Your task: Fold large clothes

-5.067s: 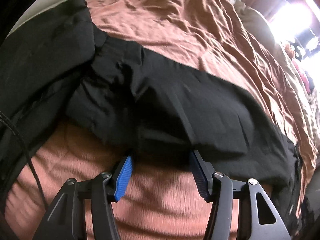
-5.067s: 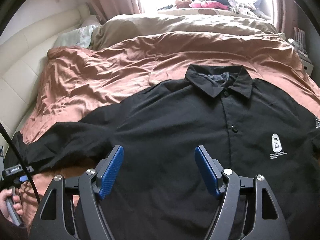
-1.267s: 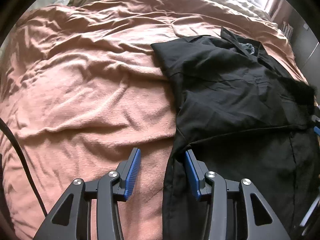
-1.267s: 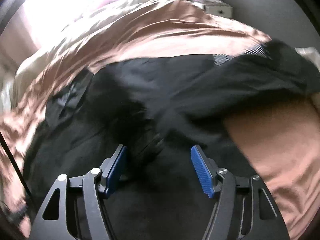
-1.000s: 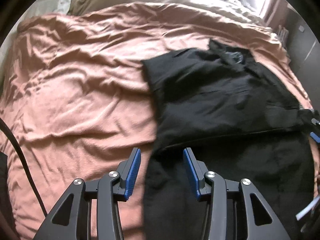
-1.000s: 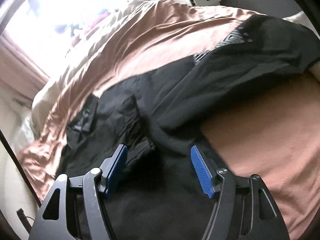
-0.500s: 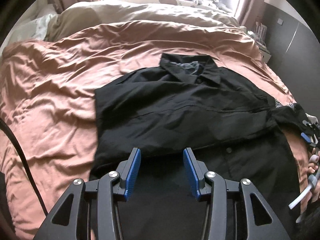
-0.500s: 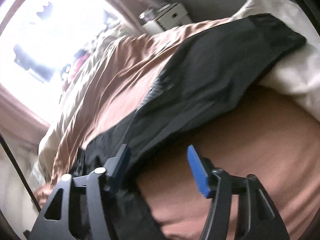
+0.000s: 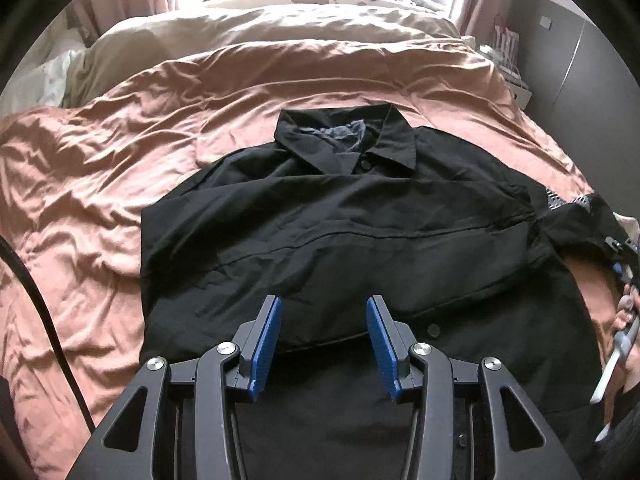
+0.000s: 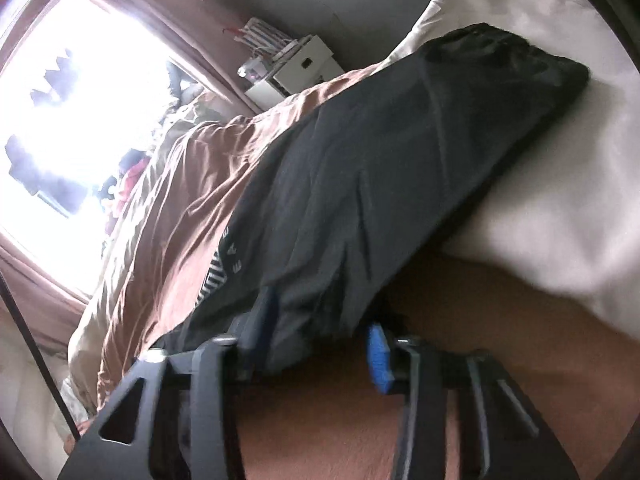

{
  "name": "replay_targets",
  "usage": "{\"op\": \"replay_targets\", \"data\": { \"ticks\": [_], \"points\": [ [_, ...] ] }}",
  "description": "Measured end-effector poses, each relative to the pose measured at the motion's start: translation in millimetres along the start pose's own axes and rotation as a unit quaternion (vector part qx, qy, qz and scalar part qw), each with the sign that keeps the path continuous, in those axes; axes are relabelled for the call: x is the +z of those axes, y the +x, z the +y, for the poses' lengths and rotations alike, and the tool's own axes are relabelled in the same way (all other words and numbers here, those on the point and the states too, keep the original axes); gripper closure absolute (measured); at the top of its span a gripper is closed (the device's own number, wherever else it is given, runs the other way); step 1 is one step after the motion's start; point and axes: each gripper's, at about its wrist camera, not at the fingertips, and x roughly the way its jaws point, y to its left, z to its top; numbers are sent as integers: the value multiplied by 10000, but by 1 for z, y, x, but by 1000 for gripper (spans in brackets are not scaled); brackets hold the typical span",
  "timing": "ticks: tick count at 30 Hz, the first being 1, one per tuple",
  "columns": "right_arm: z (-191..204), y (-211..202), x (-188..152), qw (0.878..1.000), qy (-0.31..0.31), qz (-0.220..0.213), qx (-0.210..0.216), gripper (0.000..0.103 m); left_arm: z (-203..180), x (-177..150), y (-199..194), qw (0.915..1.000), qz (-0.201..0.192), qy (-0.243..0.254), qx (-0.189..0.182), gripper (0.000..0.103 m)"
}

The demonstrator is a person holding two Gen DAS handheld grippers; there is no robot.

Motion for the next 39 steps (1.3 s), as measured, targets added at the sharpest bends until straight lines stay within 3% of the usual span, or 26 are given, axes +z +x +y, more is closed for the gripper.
{"op": "replay_targets", "data": {
  "ticks": [3,6,9,14,21,26,33,35,39],
  "points": [
    [-1,0,3,9997,-42,-119,209,98,3,-4,2,10000,18,14,-27,57],
    [4,-6,1,9984,-55,-276,487,102,10,-8,2,9999,41,-85,-35,57],
    [28,-24,-6,9951,-493,-493,695,103,19,-11,-1,9995,56,-275,-112,57],
    [70,-52,-30,9861,-1060,-471,1186,103,30,-15,-15,9992,-38,-369,-127,57],
    [146,-80,-88,9602,-1826,-60,2112,103,55,-28,-38,9983,-152,-533,-164,57],
    [185,-90,-134,9410,-2319,285,2449,103,79,-37,-50,9971,-193,-714,-171,57],
    [218,-63,-200,9221,-2868,1044,2380,103,109,-49,-64,9957,-250,-884,-105,56],
    [232,-48,-204,9158,-3021,1263,2324,103,116,-51,-66,9951,-259,-952,-101,56],
    [251,-12,-229,9048,-3357,1786,1917,103,127,-54,-67,9938,-272,-1069,-117,56]
  ]
}}
